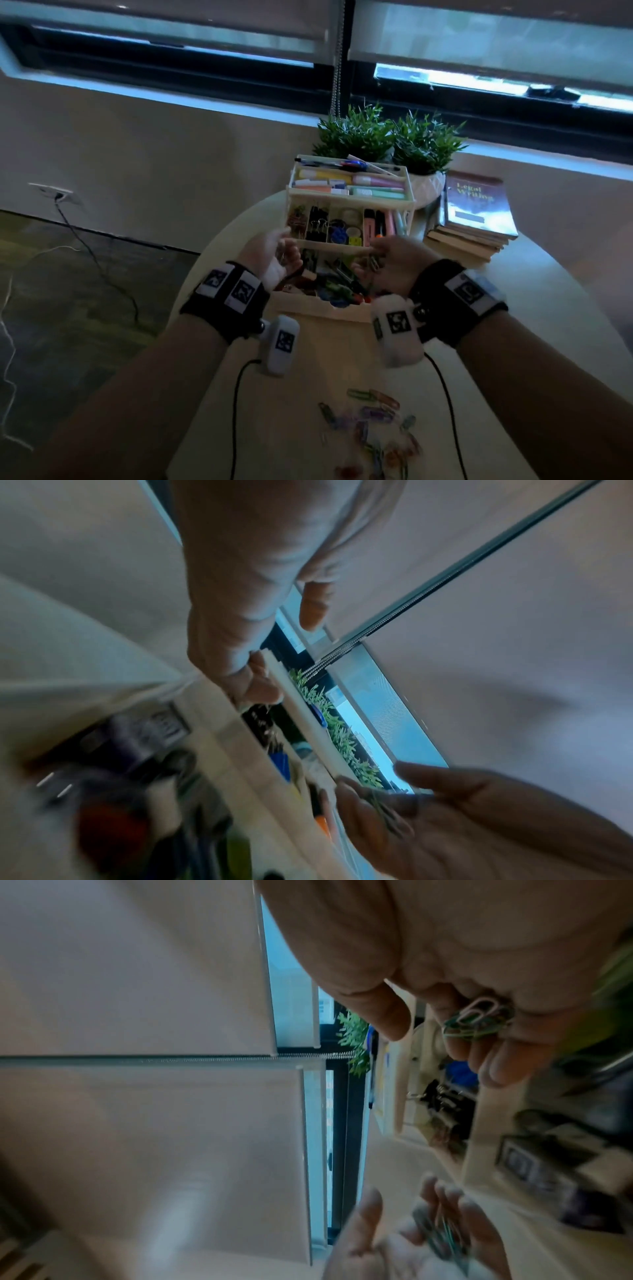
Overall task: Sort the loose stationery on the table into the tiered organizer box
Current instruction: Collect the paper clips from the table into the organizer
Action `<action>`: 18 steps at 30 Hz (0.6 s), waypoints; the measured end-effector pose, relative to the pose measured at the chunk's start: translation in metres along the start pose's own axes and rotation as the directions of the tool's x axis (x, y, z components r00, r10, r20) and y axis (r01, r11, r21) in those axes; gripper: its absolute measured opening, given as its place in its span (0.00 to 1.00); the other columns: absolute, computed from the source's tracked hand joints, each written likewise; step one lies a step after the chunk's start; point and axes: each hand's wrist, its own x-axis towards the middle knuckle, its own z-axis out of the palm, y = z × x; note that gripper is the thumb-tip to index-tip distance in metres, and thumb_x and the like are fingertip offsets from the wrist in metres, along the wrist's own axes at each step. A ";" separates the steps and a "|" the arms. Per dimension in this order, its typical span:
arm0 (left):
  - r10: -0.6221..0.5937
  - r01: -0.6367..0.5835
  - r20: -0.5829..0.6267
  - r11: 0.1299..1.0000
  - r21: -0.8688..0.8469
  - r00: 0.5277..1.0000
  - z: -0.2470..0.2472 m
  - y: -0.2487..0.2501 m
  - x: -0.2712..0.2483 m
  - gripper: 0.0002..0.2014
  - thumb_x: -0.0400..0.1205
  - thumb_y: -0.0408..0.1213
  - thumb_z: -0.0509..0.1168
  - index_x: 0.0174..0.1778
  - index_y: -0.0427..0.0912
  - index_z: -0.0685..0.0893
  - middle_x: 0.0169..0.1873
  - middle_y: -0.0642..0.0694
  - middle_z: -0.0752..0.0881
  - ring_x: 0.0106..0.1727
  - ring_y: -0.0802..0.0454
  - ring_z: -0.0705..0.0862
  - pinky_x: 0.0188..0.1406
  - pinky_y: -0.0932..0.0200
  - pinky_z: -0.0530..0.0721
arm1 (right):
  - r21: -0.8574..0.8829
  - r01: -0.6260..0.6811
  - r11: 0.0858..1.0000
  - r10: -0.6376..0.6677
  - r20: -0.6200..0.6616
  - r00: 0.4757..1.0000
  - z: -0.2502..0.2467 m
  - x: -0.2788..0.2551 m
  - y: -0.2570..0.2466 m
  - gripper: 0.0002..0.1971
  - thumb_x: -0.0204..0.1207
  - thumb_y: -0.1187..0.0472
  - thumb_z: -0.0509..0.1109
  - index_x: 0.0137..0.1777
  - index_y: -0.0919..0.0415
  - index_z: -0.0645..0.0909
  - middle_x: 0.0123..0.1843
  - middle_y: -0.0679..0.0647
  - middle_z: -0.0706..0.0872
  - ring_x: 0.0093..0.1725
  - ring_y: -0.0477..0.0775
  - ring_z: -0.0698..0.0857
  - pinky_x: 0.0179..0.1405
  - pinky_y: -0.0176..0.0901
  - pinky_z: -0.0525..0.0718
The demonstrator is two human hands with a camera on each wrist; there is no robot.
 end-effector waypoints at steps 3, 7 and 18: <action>0.051 -0.050 -0.041 0.998 0.043 0.998 0.015 0.032 0.016 0.17 0.85 0.47 0.55 0.35 0.39 0.70 0.32 0.43 0.68 0.31 0.51 0.70 0.34 0.58 0.73 | -0.009 0.061 0.998 -0.061 -0.001 0.998 0.045 0.031 -0.024 0.10 0.84 0.63 0.54 0.60 0.67 0.69 0.43 0.61 0.70 0.36 0.56 0.72 0.36 0.44 0.79; 0.088 -0.084 -0.023 0.987 0.141 0.996 0.028 0.049 0.029 0.24 0.87 0.54 0.46 0.44 0.36 0.77 0.33 0.35 0.86 0.31 0.51 0.85 0.35 0.63 0.85 | -0.023 0.099 0.995 -0.099 0.027 0.995 0.098 0.060 -0.036 0.11 0.84 0.62 0.51 0.57 0.63 0.74 0.48 0.58 0.81 0.39 0.67 0.81 0.41 0.45 0.81; 0.127 -0.161 0.111 0.898 0.409 0.986 0.004 0.012 -0.010 0.10 0.85 0.44 0.58 0.41 0.44 0.78 0.37 0.45 0.78 0.37 0.52 0.77 0.40 0.58 0.77 | -0.225 0.287 0.931 -0.282 0.058 0.958 0.046 0.017 -0.007 0.10 0.83 0.65 0.57 0.54 0.68 0.79 0.48 0.61 0.84 0.46 0.56 0.84 0.46 0.42 0.84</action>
